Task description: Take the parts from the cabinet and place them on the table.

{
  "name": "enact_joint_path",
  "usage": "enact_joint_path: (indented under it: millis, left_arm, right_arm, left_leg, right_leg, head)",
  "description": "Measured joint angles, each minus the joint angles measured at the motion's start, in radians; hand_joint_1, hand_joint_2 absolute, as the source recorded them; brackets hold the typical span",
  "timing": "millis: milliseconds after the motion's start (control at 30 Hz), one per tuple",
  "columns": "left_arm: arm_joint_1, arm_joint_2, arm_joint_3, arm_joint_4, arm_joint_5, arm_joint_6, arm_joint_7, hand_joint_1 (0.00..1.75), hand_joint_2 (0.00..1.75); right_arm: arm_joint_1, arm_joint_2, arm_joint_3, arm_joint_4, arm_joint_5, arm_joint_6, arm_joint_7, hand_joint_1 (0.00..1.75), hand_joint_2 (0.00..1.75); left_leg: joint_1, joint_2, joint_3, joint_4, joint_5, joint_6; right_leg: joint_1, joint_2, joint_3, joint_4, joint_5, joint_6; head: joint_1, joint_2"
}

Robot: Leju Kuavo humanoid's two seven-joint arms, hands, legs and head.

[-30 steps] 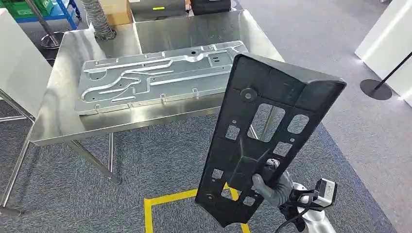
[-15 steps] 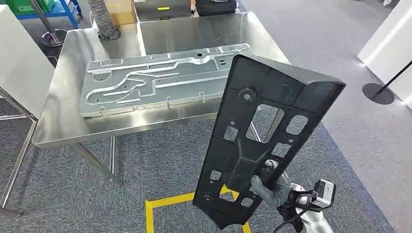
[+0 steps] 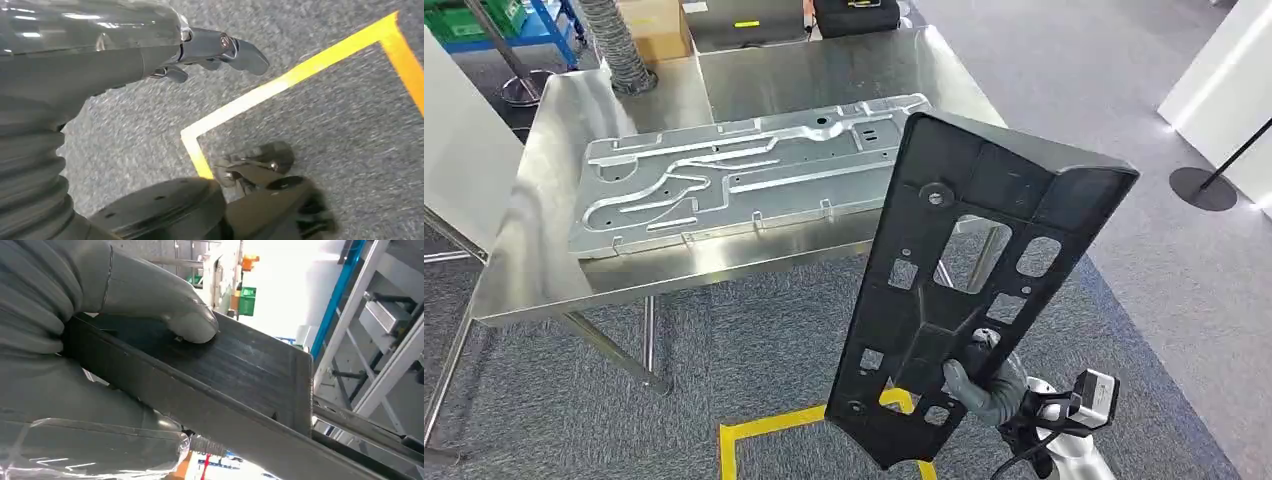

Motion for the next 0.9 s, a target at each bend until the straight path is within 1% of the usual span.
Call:
enact_joint_path:
  millis: [33,100,133,167,200,233,267,300,333,367,400,433,467,500,533,600,633,667,700,733,767,800,833,867,900]
  left_arm:
    - [-0.001,0.0,0.0,0.0,-0.001,0.0,-0.001,0.0,1.75]
    - [0.002,0.001,0.0,0.0,-0.001,0.0,-0.002,0.0,1.75]
    - [0.001,0.001,0.0,0.0,-0.001,0.0,-0.002,0.0,1.75]
    - [0.001,0.0,0.0,0.0,-0.001,0.0,-0.002,0.0,1.75]
    - [0.0,0.0,0.0,0.0,-0.002,0.0,-0.003,0.0,1.75]
    - [-0.002,0.0,0.0,0.0,-0.002,0.0,-0.003,0.0,1.75]
    - [-0.002,0.0,0.0,0.0,-0.002,0.0,-0.003,0.0,1.75]
    - [-0.001,0.0,0.0,0.0,-0.001,0.0,-0.003,0.0,1.75]
    - [0.0,0.0,0.0,0.0,-0.001,0.0,-0.003,0.0,1.75]
    - [0.001,0.0,0.0,0.0,-0.001,-0.001,-0.003,0.0,1.75]
    - [0.001,0.0,0.0,0.0,-0.001,-0.001,-0.003,0.0,1.75]
    - [0.0,0.0,0.0,0.0,-0.001,-0.002,-0.003,0.0,1.75]
    - [0.0,0.0,0.0,0.0,-0.001,-0.003,-0.003,0.0,1.75]
    - [0.0,0.0,0.0,0.0,-0.001,-0.003,-0.003,0.0,1.75]
    - [-0.001,0.0,0.0,0.0,-0.001,-0.003,-0.003,0.0,1.75]
    - [-0.001,0.0,0.0,0.0,-0.001,-0.003,-0.003,0.0,1.75]
    - [-0.002,0.0,0.0,0.0,-0.001,-0.003,-0.003,0.0,1.75]
    - [-0.002,0.0,0.0,0.0,-0.001,-0.003,-0.003,0.0,1.75]
    - [-0.002,0.0,0.0,0.0,-0.001,-0.003,-0.003,0.0,1.75]
    - [-0.002,0.0,0.0,0.0,0.0,-0.003,-0.003,0.0,1.75]
    - [-0.002,0.0,0.0,0.0,0.0,-0.004,-0.003,0.0,1.75]
    - [-0.001,0.0,0.0,0.0,0.0,-0.004,-0.001,0.0,1.75]
    - [0.001,0.0,0.0,0.0,0.0,-0.005,0.0,0.0,1.75]
    - [0.002,0.0,0.0,0.0,0.0,-0.006,0.0,0.0,1.75]
    - [0.002,0.0,0.0,0.0,0.001,-0.006,0.0,0.0,1.75]
  right_arm:
    - [0.001,0.0,0.0,0.0,0.0,0.0,0.0,1.75,1.75]
    - [0.001,0.0,0.0,0.0,-0.001,0.0,0.0,1.75,1.75]
    - [0.0,0.001,0.0,-0.001,-0.001,0.0,0.0,1.75,1.75]
    - [0.001,0.002,-0.001,-0.002,-0.002,-0.001,0.0,1.75,1.75]
    - [-0.001,0.002,-0.003,-0.003,-0.002,0.0,0.0,1.75,1.75]
    - [-0.002,0.002,-0.004,-0.003,-0.002,0.0,0.0,1.75,1.75]
    - [0.002,0.003,-0.004,-0.002,-0.002,0.0,0.0,1.75,1.75]
    - [0.006,0.002,-0.004,-0.002,-0.001,0.0,0.0,1.75,1.75]
    - [0.009,0.002,-0.004,-0.002,-0.002,0.0,0.0,1.75,1.75]
    - [0.01,0.003,-0.004,-0.002,-0.001,0.0,0.0,1.75,1.75]
    - [0.011,0.002,-0.004,-0.002,-0.001,0.0,0.0,1.75,1.75]
    - [0.01,0.002,-0.004,-0.002,-0.001,0.0,0.0,1.75,1.75]
    - [0.01,0.002,-0.004,-0.002,-0.001,0.0,0.0,1.75,1.75]
    - [0.009,0.003,-0.004,-0.002,-0.001,0.0,0.0,1.75,1.75]
    - [0.01,0.003,-0.004,-0.003,-0.002,0.0,0.0,1.75,1.75]
    - [0.011,0.003,-0.004,-0.005,-0.002,0.0,0.0,1.75,1.75]
    - [0.011,0.003,-0.005,-0.005,-0.002,0.0,0.0,1.75,1.75]
    - [0.011,0.002,-0.004,-0.006,-0.002,0.0,0.0,1.75,1.75]
    - [0.01,0.001,-0.005,-0.008,-0.002,0.0,0.0,1.75,1.75]
    - [0.009,0.001,-0.004,-0.008,-0.002,0.0,0.0,1.75,1.75]
    - [0.01,0.001,-0.004,-0.008,-0.002,0.0,0.0,1.75,1.75]
    - [0.011,0.001,-0.004,-0.008,-0.002,0.001,0.0,1.75,1.75]
    - [0.011,0.001,-0.004,-0.008,-0.001,0.0,0.0,1.75,1.75]
    - [0.012,0.001,-0.004,-0.008,-0.001,0.0,0.0,1.75,1.75]
    - [0.012,0.001,-0.004,-0.008,-0.001,0.0,0.0,1.75,1.75]
  left_leg:
    - [-0.001,0.0,-0.001,0.001,0.003,0.007]
    - [-0.004,0.0,-0.004,-0.001,0.001,0.016]
    - [0.0,-0.001,0.001,-0.01,0.005,0.024]
    - [0.004,0.0,0.008,-0.018,0.008,0.029]
    - [0.005,0.0,0.011,-0.021,0.007,0.033]
    - [0.005,0.001,0.012,-0.021,0.005,0.037]
    - [0.004,0.001,0.013,-0.02,0.003,0.04]
    - [0.003,0.001,0.013,-0.02,0.001,0.042]
    - [0.002,0.001,0.015,-0.019,-0.001,0.041]
    - [0.002,0.0,0.019,-0.019,-0.004,0.04]
    - [0.002,0.0,0.025,-0.019,-0.008,0.038]
    - [0.002,-0.001,0.033,-0.019,-0.012,0.037]
    - [0.002,-0.001,0.04,-0.019,-0.017,0.033]
    - [-0.002,0.0,0.041,-0.018,-0.021,0.027]
    - [-0.004,-0.001,0.038,-0.015,-0.024,0.022]
    - [-0.002,0.001,0.038,-0.019,-0.027,0.014]
    - [-0.003,0.001,0.042,-0.02,-0.03,0.008]
    - [-0.002,0.001,0.044,-0.011,-0.039,0.001]
    - [-0.002,0.002,0.032,0.023,-0.059,-0.004]
    - [-0.001,0.002,-0.002,0.094,-0.098,-0.008]
    - [0.002,0.002,-0.049,0.184,-0.139,-0.012]
    - [0.003,0.002,-0.093,0.263,-0.168,-0.014]
    - [0.004,0.002,-0.125,0.315,-0.174,-0.016]
    - [0.005,0.002,-0.132,0.311,-0.154,-0.016]
    - [0.005,0.002,-0.115,0.263,-0.113,-0.015]
  right_leg:
    - [-0.002,0.002,-0.004,-0.001,0.002,0.005]
    - [-0.004,0.001,-0.004,-0.005,0.001,0.014]
    - [-0.002,0.002,0.0,-0.006,-0.001,0.022]
    - [-0.008,0.0,-0.002,0.011,-0.012,0.026]
    - [-0.007,0.0,-0.022,0.051,-0.035,0.03]
    - [-0.008,-0.001,-0.064,0.129,-0.072,0.034]
    - [-0.009,-0.001,-0.115,0.222,-0.108,0.038]
    - [-0.01,-0.001,-0.158,0.293,-0.127,0.04]
    - [-0.01,-0.001,-0.185,0.327,-0.123,0.04]
    - [-0.01,-0.001,-0.182,0.302,-0.091,0.04]
    - [-0.01,-0.001,-0.156,0.238,-0.044,0.037]
    - [-0.01,-0.001,-0.114,0.146,0.008,0.033]
    - [-0.009,-0.003,-0.071,0.052,0.054,0.028]
    - [-0.004,-0.006,-0.049,0.011,0.043,0.021]
    - [0.0,-0.005,-0.053,0.003,0.045,0.016]
    - [0.003,-0.002,-0.055,0.005,0.041,0.009]
    - [-0.001,-0.001,-0.052,0.002,0.041,0.003]
    - [-0.009,-0.002,-0.043,-0.008,0.043,-0.003]
    - [-0.008,-0.003,-0.038,-0.008,0.04,-0.009]
    - [-0.008,-0.004,-0.036,-0.008,0.037,-0.013]
    - [-0.007,-0.005,-0.034,-0.008,0.035,-0.015]
    - [-0.007,-0.005,-0.033,-0.007,0.033,-0.016]
    - [-0.007,-0.005,-0.032,-0.007,0.03,-0.017]
    - [-0.007,-0.004,-0.028,-0.006,0.027,-0.016]
    - [-0.007,-0.003,-0.024,-0.005,0.023,-0.014]
  head:
    - [0.0,0.0]
    - [0.0,0.0]
    - [0.0,0.0]
    - [0.0,0.0]
    - [0.0,0.0]
    - [0.0,0.0]
    - [0.0,0.0]
    - [0.0,0.0]
    - [0.0,0.0]
    - [0.0,0.0]
    - [0.0,0.0]
    - [0.0,0.0]
    - [0.0,0.0]
    - [0.0,0.0]
    - [0.0,0.0]
    - [0.0,0.0]
    - [0.0,0.0]
    - [0.0,0.0]
    - [0.0,0.0]
    - [0.0,0.0]
    - [0.0,0.0]
    - [0.0,0.0]
    - [0.0,0.0]
    - [0.0,0.0]
    - [0.0,0.0]
